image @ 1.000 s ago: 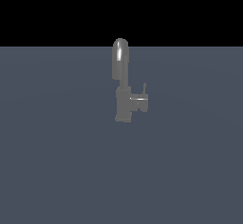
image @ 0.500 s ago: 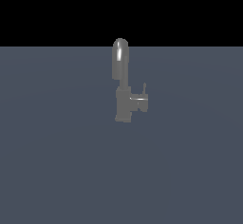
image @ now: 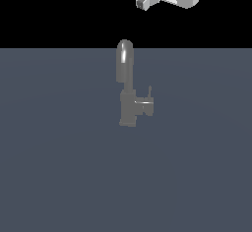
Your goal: Turn on the faucet by rotating a designated handle.
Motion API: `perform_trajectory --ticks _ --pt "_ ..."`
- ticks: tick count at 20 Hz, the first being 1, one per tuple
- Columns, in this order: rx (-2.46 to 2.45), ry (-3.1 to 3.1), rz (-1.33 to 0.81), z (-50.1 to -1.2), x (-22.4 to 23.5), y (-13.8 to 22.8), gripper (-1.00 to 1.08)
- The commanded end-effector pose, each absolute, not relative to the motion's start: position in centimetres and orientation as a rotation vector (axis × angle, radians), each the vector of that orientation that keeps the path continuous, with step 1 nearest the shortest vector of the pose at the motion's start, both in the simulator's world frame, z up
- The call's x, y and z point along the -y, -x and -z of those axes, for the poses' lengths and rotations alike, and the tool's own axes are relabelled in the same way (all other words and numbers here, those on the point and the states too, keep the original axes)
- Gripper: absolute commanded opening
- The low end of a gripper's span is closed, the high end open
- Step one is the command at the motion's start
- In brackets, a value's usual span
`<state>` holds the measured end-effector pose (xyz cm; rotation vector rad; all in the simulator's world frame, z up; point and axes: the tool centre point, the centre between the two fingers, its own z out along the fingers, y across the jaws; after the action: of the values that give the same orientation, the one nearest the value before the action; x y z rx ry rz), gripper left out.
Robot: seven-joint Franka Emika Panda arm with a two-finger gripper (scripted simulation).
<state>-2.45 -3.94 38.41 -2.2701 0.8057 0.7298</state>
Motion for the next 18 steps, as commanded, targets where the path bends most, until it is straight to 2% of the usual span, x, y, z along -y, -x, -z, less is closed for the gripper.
perform_trajectory --ticks 1,18 --pt "-0.849 2.195 -0.766 -37.1 4.6 1.2 -1.0" --pt "-1.136 1.561 -1.001 -24.4 8.7 -5.3 -1.0"
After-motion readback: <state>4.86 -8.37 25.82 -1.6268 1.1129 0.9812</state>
